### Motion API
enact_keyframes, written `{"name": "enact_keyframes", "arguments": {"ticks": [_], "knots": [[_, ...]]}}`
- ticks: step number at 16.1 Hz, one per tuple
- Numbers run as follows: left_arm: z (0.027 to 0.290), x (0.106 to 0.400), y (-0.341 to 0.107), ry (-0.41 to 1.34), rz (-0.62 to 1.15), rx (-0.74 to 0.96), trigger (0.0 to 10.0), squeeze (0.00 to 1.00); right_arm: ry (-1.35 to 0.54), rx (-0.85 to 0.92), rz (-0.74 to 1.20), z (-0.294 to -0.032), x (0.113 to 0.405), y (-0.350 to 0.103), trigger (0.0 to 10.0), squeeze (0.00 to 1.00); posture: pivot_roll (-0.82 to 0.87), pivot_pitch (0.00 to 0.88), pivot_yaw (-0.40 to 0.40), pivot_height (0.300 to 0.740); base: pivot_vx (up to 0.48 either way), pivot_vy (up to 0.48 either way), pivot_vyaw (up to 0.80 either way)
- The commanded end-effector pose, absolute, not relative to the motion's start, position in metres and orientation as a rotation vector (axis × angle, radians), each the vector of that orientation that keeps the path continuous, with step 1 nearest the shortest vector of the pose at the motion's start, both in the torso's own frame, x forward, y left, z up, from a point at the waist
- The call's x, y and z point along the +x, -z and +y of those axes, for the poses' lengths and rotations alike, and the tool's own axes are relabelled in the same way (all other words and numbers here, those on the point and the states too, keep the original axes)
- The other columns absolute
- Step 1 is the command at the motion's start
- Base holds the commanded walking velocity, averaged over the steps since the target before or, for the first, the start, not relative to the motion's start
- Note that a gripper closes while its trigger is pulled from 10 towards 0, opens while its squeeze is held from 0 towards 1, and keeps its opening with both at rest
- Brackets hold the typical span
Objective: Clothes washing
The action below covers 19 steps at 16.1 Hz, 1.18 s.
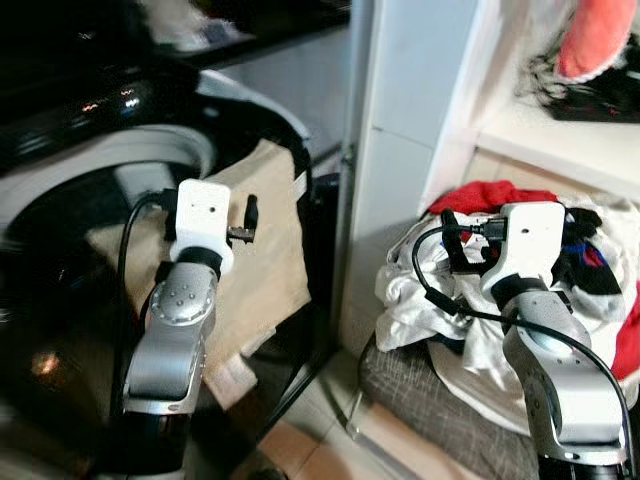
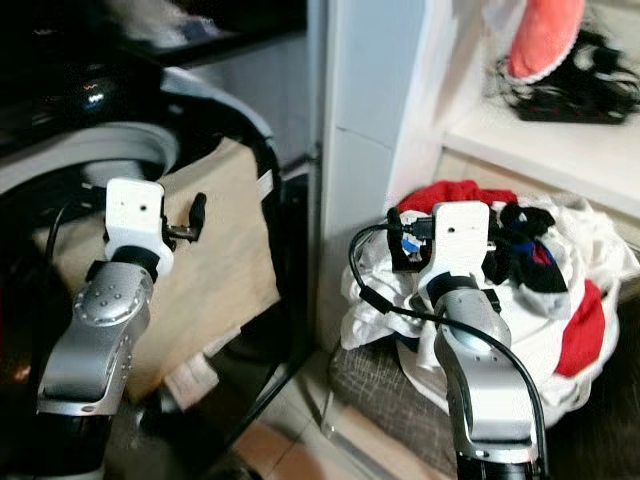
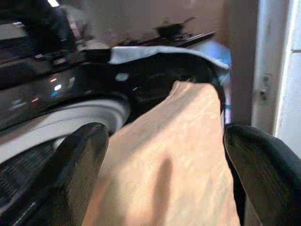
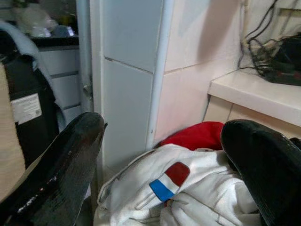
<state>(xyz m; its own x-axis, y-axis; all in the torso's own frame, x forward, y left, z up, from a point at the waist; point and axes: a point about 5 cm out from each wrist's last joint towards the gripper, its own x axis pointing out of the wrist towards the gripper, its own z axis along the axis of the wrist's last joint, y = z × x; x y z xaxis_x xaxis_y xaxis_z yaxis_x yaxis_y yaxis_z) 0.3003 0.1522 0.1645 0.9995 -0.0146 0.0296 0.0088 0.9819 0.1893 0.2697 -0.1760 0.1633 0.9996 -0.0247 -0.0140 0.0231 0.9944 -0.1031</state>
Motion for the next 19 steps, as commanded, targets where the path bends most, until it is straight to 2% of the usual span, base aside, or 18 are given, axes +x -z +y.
{"name": "enact_keyframes", "arguments": {"ticks": [1,7,13,19], "knots": [[0.150,0.301,-0.163,0.019,-0.019,0.188,10.0,0.00,0.069,-0.108,0.015,-0.182,0.271,-0.165,10.0,0.00,-0.03,0.000,0.019,0.740,0.000,0.000,0.00],[0.148,0.306,-0.164,0.040,-0.018,0.205,10.0,0.00,0.080,-0.097,0.010,-0.185,0.269,-0.166,10.0,0.00,-0.04,0.000,0.046,0.740,0.000,0.000,0.00],[0.147,0.307,-0.168,0.054,-0.040,0.132,10.0,0.00,0.020,-0.096,-0.010,-0.174,0.269,-0.171,10.0,0.00,-0.04,0.000,0.040,0.740,0.000,0.000,0.00],[0.146,0.308,-0.169,0.059,-0.045,0.109,10.0,0.00,0.000,-0.090,-0.016,-0.172,0.269,-0.173,10.0,0.00,-0.06,0.000,0.043,0.740,0.330,0.000,0.00]]}}
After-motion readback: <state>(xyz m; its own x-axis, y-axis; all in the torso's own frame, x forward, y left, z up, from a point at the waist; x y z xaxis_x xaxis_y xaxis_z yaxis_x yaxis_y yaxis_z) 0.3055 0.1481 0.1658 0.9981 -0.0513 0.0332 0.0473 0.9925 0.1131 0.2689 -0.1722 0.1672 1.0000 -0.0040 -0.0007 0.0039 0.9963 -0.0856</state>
